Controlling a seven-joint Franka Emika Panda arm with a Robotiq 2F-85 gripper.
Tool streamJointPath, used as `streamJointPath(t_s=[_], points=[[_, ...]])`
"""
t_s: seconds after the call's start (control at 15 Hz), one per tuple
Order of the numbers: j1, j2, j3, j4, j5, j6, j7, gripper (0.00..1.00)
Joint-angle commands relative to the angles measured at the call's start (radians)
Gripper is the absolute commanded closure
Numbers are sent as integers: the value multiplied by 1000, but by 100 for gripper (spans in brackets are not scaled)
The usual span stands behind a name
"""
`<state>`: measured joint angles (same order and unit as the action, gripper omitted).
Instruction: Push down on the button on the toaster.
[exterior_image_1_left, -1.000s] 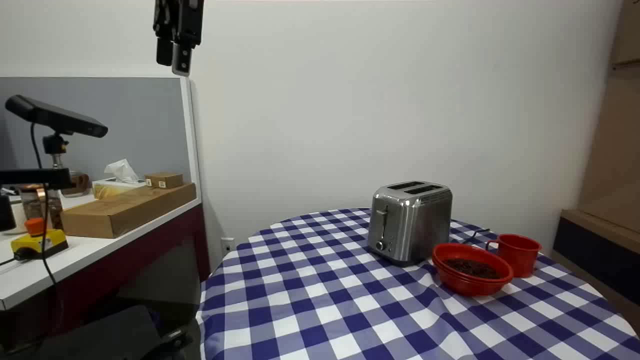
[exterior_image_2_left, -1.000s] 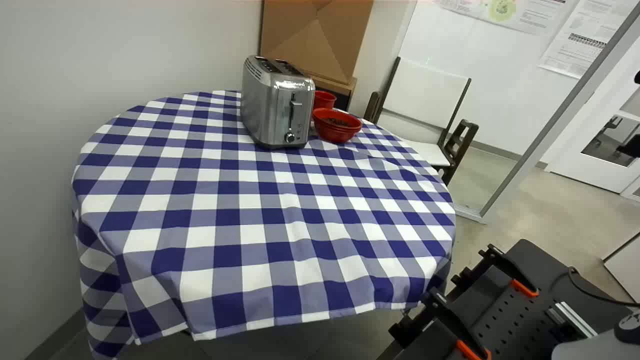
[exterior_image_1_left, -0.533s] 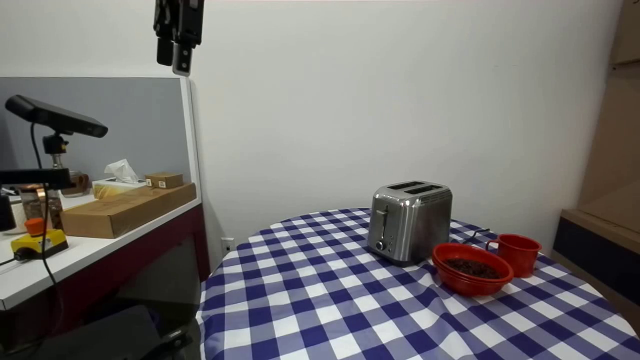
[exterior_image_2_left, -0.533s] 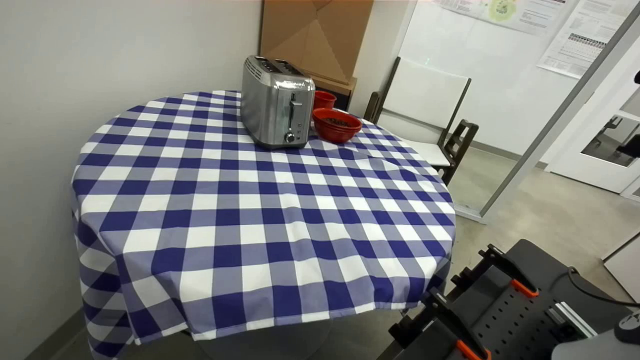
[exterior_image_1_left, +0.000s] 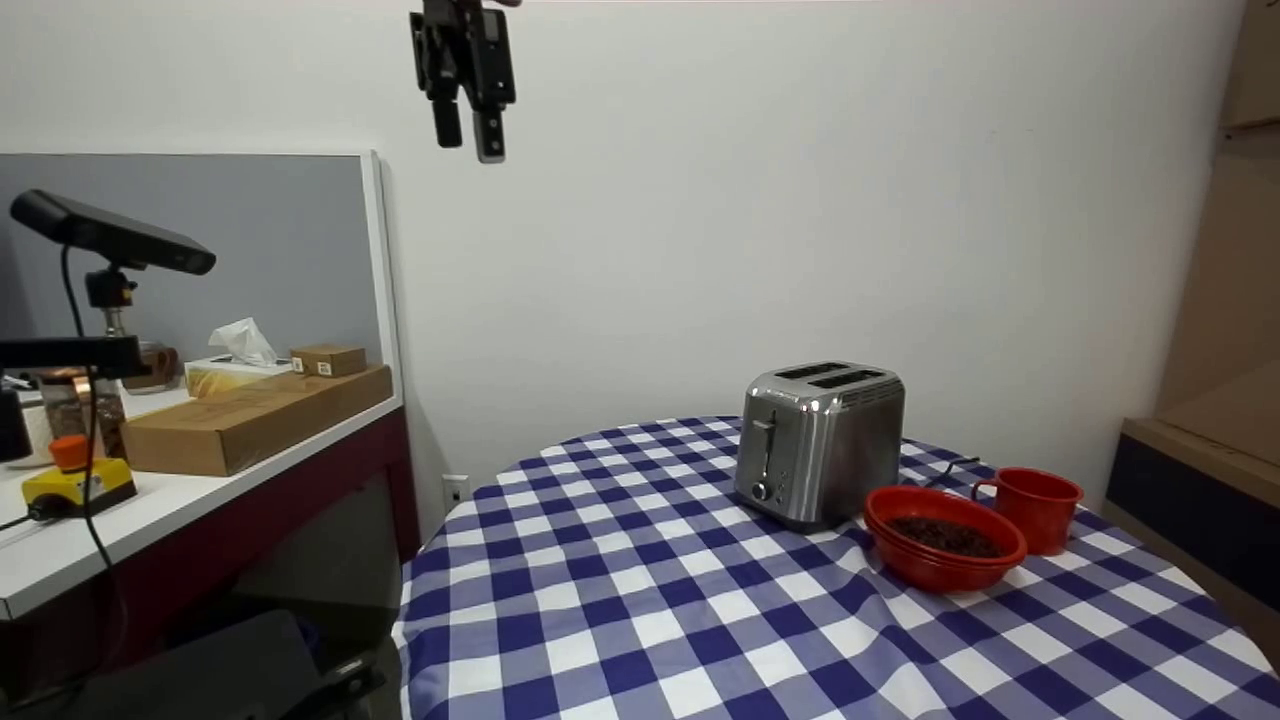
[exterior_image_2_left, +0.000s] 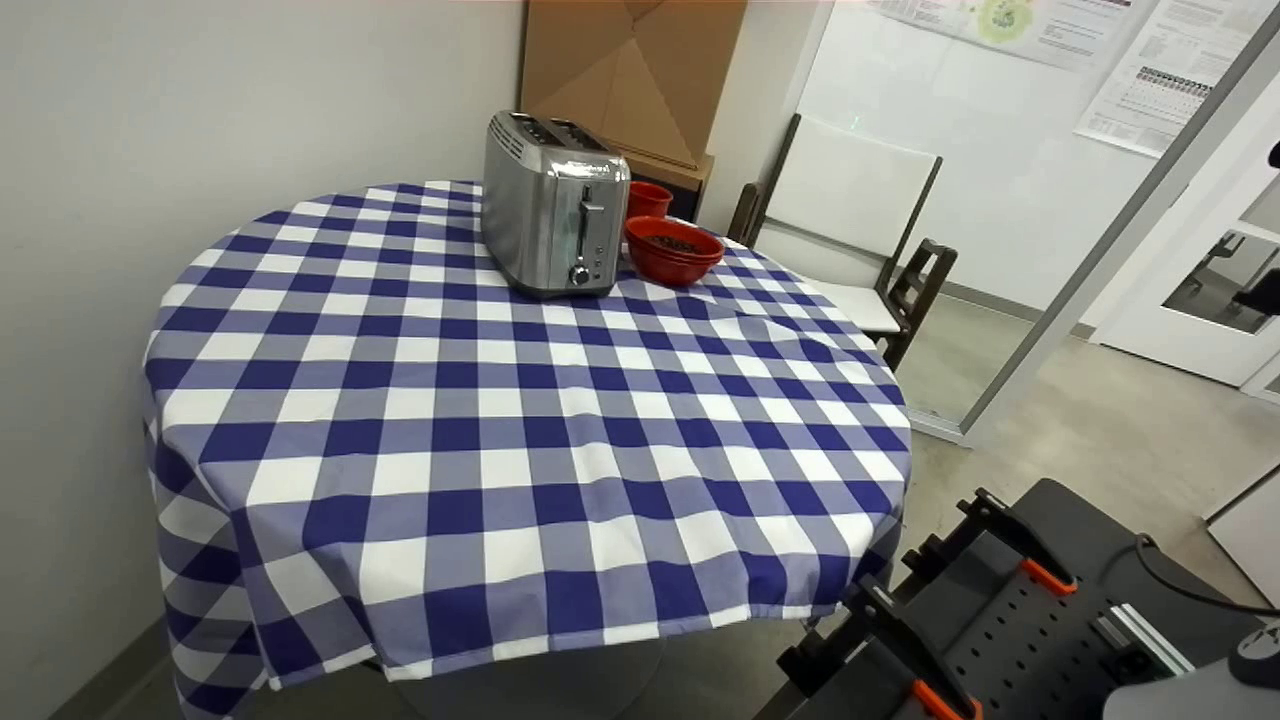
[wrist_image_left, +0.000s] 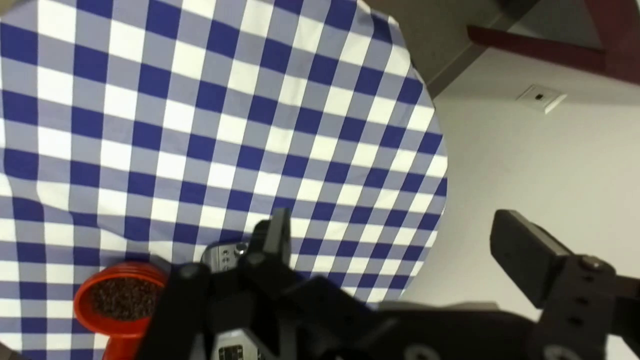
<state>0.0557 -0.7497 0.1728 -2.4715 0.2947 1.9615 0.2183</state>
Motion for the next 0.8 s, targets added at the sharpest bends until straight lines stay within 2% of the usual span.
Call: streamJointPath(t_s=[0.0, 0.13, 0.4, 0.6, 0.73], points=[[-38, 139, 31, 34, -72, 197, 21, 0], [-61, 240, 44, 55, -152, 299, 24, 0], [-130, 447, 85, 122, -358, 478, 136, 0], [-161, 602, 104, 196, -530, 560, 268, 0], [-152, 694, 91, 250, -636, 581, 356, 2]])
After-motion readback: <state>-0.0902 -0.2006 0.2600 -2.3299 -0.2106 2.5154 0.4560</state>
